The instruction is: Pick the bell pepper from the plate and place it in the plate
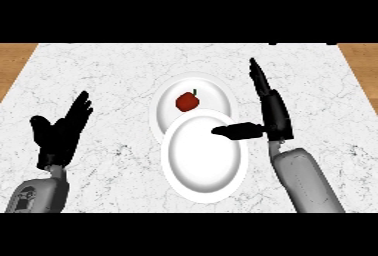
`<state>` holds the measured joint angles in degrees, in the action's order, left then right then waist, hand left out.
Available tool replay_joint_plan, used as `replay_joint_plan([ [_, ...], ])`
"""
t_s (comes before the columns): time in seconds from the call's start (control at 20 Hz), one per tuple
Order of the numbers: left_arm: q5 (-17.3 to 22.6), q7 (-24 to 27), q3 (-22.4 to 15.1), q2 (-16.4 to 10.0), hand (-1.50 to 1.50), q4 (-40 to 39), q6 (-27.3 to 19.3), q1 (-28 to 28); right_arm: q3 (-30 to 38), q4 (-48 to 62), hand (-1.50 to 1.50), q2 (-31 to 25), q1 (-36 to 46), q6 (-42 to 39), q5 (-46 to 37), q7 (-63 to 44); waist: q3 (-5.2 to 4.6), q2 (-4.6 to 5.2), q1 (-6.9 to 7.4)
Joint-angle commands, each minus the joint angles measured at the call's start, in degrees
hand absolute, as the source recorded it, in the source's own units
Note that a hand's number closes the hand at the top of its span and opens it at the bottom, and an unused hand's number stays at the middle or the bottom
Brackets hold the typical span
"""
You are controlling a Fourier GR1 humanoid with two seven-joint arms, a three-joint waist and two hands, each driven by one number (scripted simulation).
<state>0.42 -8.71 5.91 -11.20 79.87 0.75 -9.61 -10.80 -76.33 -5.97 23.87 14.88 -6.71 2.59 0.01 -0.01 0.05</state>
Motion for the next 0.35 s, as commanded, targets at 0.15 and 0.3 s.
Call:
replay_joint_plan([
  [0.15,0.18,-1.12,0.74,-0.05,0.0,2.62,1.28,1.15,1.86,-1.02,-1.5,-0.2,-3.36,-1.62,-4.4,-0.11,-0.01,-0.02,0.04],
  [0.3,-1.28,-3.64,-1.42,1.79,0.0,5.24,-0.02,1.94,3.48,-0.15,-1.5,-0.96,-3.61,-4.02,-4.01,0.2,0.0,-0.03,0.07],
])
